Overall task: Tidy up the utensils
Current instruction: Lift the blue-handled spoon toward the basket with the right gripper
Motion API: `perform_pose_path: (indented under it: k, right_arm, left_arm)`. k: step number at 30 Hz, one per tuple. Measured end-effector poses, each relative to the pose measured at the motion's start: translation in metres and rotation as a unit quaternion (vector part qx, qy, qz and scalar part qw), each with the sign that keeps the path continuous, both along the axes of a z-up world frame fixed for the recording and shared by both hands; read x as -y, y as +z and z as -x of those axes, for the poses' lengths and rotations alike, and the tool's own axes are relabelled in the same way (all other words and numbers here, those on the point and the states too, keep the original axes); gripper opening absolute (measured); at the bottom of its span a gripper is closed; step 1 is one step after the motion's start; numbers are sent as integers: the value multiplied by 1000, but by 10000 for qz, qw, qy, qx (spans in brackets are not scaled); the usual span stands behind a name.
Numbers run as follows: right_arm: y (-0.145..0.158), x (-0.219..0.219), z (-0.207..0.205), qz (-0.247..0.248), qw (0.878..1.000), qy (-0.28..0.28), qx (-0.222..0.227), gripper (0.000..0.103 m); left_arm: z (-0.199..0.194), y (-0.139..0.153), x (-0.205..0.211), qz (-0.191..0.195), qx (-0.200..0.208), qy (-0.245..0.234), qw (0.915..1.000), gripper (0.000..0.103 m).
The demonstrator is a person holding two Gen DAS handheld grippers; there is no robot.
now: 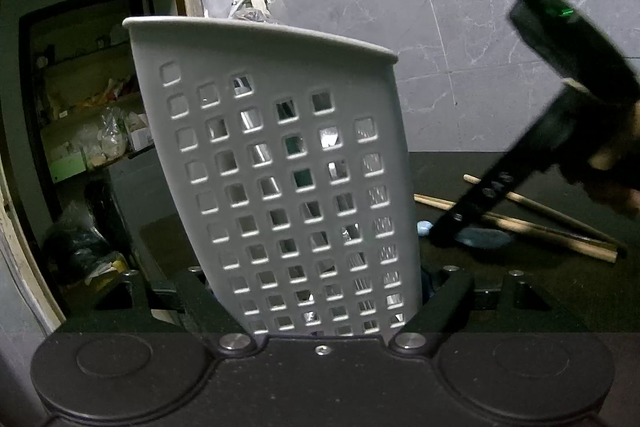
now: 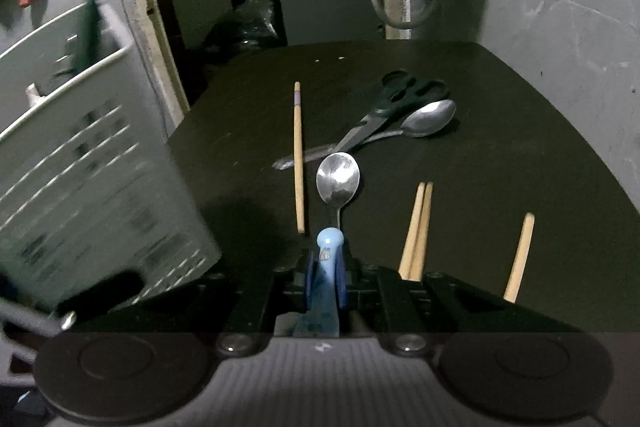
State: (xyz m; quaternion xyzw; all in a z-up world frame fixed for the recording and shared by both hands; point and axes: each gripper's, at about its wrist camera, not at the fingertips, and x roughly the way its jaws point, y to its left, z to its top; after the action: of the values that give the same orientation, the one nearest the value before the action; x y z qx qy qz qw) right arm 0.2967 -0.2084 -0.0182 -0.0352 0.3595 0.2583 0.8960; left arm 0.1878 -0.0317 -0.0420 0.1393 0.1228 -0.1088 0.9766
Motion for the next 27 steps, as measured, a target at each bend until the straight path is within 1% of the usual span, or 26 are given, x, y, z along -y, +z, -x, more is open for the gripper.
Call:
perform_pose_path:
  k: [4, 9, 10, 12, 14, 19, 23, 27]
  right_arm:
    - [0, 3, 27, -65, 10000, 6, -16, 14]
    - [0, 8, 54, -146, 9999, 43, -56, 17]
    - [0, 9, 58, -162, 9998, 73, -64, 19]
    - [1, 11, 64, -255, 9995, 139, -98, 26]
    - [3, 13, 63, -371, 9991, 181, -85, 43]
    - [6, 19, 52, -406, 9990, 127, 121, 57]
    - [8, 20, 29, -286, 9990, 149, 299, 58]
    - [5, 12, 2, -143, 9988, 371, 276, 58]
  left_arm:
    - [0, 0, -1, 9, -3, 1, 10000, 81]
    - [1, -3, -1, 19, -2, -10, 10000, 81]
    - [1, -3, -1, 19, -1, -10, 10000, 81]
    - [1, -2, -1, 26, -5, -5, 10000, 81]
    - [1, -2, -1, 19, -3, -3, 10000, 81]
    - [1, -3, -1, 15, 0, -2, 10000, 81]
    - [2, -4, -3, 15, 0, -5, 10000, 81]
    - [1, -4, -3, 4, -1, -12, 10000, 81]
